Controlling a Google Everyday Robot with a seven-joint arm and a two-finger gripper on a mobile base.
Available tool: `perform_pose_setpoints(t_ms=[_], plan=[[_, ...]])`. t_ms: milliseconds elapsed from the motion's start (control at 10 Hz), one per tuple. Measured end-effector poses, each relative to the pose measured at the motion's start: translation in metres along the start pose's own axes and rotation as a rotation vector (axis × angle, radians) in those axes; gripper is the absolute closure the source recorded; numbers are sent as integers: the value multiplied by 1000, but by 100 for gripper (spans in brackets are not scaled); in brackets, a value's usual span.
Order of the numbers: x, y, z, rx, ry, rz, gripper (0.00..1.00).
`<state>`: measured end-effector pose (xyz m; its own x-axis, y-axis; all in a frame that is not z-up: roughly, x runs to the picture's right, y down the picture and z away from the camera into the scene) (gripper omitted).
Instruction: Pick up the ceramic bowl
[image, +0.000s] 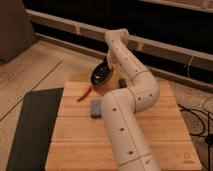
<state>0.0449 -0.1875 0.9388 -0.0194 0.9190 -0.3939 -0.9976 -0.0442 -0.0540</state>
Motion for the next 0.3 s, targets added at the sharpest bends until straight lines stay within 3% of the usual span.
perform_pose_setpoints(t_ms=[300], plan=[[-25,17,-45,-23,-81,-33,100]])
